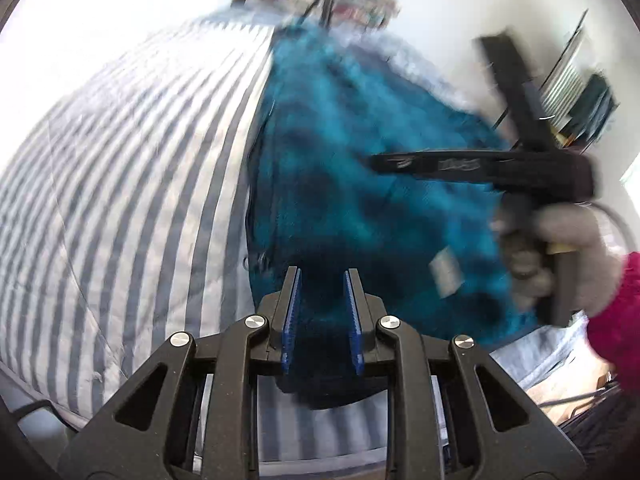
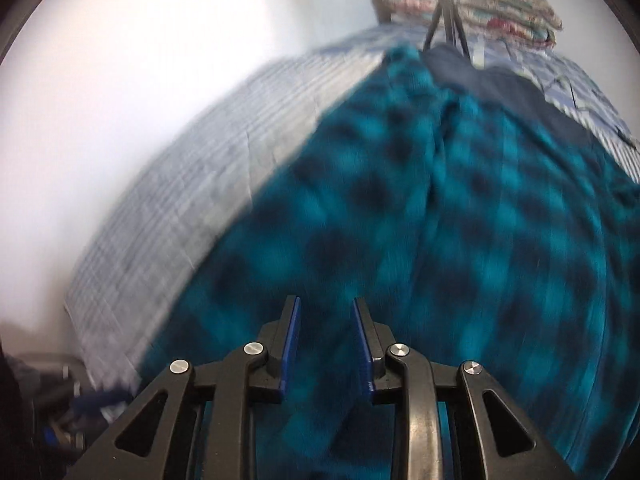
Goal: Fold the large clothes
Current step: 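Smooth the folded jacket side with the right tool while the left tool holds the hem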
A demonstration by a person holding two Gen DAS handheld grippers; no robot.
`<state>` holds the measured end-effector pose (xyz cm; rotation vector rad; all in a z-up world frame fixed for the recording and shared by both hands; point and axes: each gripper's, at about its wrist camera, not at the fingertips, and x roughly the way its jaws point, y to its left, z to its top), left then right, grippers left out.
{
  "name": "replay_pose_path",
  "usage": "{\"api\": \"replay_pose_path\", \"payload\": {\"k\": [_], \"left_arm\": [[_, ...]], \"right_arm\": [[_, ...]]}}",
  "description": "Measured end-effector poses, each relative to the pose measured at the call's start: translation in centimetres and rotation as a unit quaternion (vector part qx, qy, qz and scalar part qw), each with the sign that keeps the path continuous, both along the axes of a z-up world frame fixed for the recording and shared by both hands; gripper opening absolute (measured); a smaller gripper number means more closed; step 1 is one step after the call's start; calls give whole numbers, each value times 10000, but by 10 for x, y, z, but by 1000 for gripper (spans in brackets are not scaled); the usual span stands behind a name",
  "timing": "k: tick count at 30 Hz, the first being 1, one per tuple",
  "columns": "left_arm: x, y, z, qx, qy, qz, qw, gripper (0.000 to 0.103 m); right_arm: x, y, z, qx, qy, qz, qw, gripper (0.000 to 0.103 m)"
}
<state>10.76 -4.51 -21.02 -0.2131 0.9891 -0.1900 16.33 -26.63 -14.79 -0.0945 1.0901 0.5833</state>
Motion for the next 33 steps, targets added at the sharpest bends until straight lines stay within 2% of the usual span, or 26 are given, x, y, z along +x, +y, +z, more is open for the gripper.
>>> {"api": "replay_pose_path", "payload": {"k": [1,2,3,5,7,9,12,14,17,19,21,24,25,27,29,30,31,33], "left_arm": [[1,0,-9,95,83,-37,9999,20],[-3,-2,-15,216,-5,-96,9997,20],[-7,-5,-15,353,-181,-159,9991,21],[-11,-8,-13,408,-190,-161,9989,21],[-14,-2,-7,197,-133,-64,9997,21],[-22,6,2,-15,-171,58,9998,21],[-20,10,11,-60,-250,84,9996,21],[-22,8,18,-90,-282,95,9995,21],[-28,6,30,-88,-381,76,9992,21],[-38,8,41,-85,-476,96,9988,21],[-43,10,53,-136,-565,117,9982,21],[-49,6,72,5,-707,46,9975,22],[-50,3,79,58,-751,-39,9972,25],[-53,-4,96,85,-853,-222,9961,47],[-55,-12,114,107,-993,-390,9942,52],[-56,-17,126,129,-1059,-489,9931,55],[-55,-20,134,130,-1091,-551,9924,58],[-53,-26,153,87,-1147,-668,9911,66]], "right_arm": [[-3,-3,-5,-93,-43,17,9999,26],[-7,-4,-7,-141,-137,69,9998,26],[-10,-3,-7,-216,-204,120,9995,26],[-14,-1,-4,-385,-250,123,9989,26],[-20,-3,3,-298,-148,11,9994,27],[-27,-6,13,58,-68,48,9999,29],[-55,-2,31,232,-174,329,9990,28],[-75,4,35,286,-51,580,9979,28],[-96,14,28,-64,73,887,9960,27],[-108,12,16,-345,221,887,9952,27],[-118,5,4,-447,438,808,9948,27],[-123,-6,5,-391,465,655,9960,28],[-126,-11,12,-241,468,558,9971,28],[-131,-23,30,-41,340,388,9987,28],[-136,-38,52,38,55,131,9999,38],[-139,-45,60,74,-65,10,10000,50],[-142,-53,71,102,-230,-151,9996,58],[-144,-63,89,49,-467,-362,9982,61]]}}
